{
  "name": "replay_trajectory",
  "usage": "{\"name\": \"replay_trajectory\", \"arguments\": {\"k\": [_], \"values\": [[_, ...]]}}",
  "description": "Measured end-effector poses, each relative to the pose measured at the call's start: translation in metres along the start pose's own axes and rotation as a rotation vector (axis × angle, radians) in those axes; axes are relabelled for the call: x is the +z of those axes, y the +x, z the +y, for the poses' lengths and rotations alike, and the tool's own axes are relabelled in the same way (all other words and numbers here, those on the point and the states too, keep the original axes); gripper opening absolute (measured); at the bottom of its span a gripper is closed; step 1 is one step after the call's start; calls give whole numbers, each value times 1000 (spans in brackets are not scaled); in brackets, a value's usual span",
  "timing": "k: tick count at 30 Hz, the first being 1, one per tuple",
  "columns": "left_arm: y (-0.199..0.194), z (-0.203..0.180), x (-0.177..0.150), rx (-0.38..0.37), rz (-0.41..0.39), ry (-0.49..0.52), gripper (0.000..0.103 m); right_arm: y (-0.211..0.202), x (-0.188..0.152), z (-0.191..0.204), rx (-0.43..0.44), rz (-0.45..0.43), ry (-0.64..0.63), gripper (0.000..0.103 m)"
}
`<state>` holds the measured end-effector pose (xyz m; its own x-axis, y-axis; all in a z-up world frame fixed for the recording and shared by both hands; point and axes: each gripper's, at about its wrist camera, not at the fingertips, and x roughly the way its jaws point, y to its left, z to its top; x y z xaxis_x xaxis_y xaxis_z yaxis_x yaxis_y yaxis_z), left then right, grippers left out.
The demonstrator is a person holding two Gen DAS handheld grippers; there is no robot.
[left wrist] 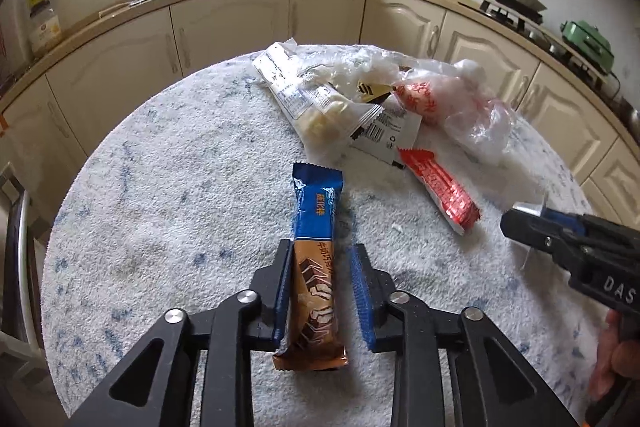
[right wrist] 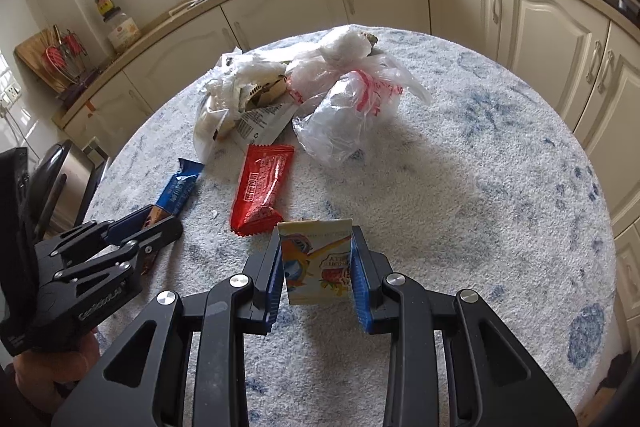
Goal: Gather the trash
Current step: 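Grasp the blue chocolate bar with the left tool while the right tool grasps the small juice box, then carry both items to the wastebasket and open both tools to drop them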
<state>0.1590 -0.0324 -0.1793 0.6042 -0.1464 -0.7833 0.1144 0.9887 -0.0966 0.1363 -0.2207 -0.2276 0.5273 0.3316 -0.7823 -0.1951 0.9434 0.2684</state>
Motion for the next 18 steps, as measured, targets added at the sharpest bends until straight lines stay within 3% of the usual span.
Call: {"name": "replay_trajectory", "arguments": {"k": [7,13,18], "values": [[-14,-11,0,-39,-36,0,14,-24,-3,-9,1,-41,15,30],[-66,-33,-19,-71,-109,36,14,-57,-8,-24,-11,-93,41,30],[-89,-65,-14,-124,-168,89,14,-93,-15,-47,-32,-148,86,30]]}}
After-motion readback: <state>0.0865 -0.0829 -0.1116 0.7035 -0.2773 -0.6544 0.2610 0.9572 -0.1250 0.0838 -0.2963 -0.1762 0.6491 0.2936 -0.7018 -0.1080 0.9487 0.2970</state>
